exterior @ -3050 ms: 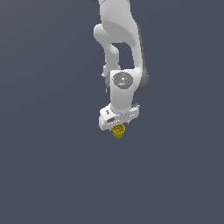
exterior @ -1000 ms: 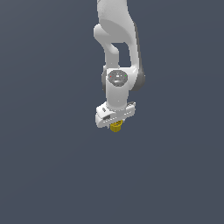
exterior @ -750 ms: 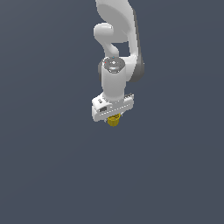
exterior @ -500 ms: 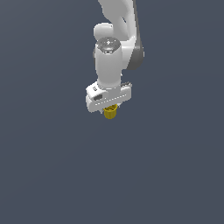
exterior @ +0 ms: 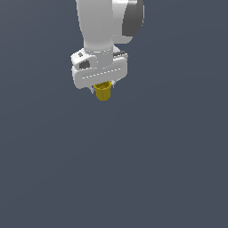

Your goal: Pick up the object and move it to a goal position.

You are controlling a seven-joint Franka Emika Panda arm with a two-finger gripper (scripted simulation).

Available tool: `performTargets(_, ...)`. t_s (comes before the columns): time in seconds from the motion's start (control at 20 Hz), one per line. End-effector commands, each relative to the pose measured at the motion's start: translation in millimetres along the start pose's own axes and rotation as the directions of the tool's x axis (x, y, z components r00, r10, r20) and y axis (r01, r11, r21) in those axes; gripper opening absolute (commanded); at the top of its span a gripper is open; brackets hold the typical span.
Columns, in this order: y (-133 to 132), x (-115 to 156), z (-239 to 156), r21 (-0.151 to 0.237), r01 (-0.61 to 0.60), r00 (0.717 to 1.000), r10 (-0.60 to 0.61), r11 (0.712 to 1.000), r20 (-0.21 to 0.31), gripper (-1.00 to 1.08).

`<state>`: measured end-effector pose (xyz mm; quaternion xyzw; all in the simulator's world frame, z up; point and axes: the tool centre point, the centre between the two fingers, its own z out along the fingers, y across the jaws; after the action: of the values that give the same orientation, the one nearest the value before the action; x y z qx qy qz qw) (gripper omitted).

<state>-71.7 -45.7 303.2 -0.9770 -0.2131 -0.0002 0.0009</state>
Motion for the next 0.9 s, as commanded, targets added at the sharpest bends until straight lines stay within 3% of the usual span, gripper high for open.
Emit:
performTargets(0.0, 5.0, -9.3, -27.9, 0.0, 0.0, 1.0, 0.0, 1.0, -0.001, -1.0)
performTargets(0.5, 26.6, -41.1, -130.2, 0.0, 0.0, 1.0, 0.0, 1.0, 0.0, -1.0)
performTargets(0.85, 38.2, -54.9, -179.7, -0.001, 0.0, 1.0, 0.0, 1.0, 0.001, -1.0)
